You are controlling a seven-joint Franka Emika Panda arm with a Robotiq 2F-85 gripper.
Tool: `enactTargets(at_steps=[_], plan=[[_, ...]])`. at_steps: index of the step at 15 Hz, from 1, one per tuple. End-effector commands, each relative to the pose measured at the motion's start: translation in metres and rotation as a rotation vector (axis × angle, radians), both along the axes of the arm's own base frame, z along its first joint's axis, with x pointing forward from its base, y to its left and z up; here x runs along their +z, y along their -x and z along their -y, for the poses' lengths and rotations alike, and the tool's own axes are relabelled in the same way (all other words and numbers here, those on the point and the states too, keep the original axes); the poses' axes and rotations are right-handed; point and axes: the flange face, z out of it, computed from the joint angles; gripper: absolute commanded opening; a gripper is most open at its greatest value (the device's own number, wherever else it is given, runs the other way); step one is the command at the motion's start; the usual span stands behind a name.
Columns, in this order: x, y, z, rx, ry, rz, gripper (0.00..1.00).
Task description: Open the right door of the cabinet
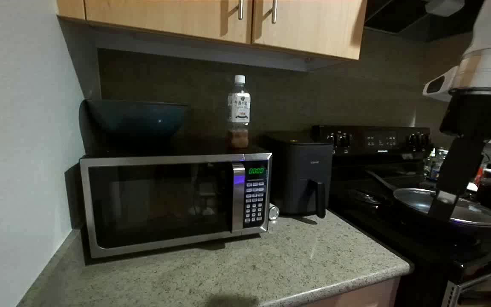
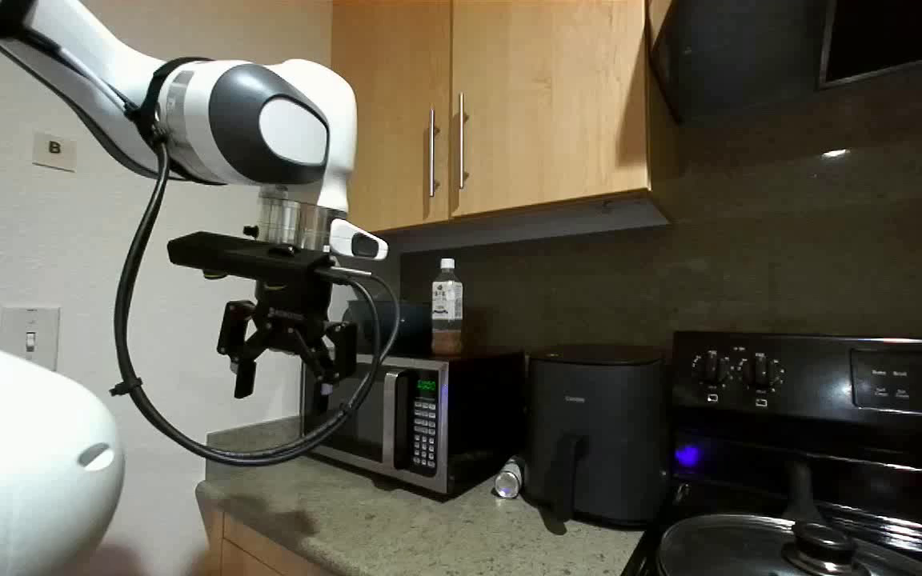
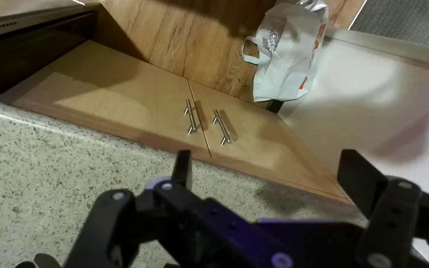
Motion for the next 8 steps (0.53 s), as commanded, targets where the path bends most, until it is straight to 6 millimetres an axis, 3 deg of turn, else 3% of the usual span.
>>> enactTargets(at_steps=[1, 8], plan=[[-0.0041, 0.0011, 0.0002, 0.001, 0.002, -0.014, 1.0], [-0.0129, 0.0024, 0.0002, 0.001, 0.006, -0.035, 1.0]])
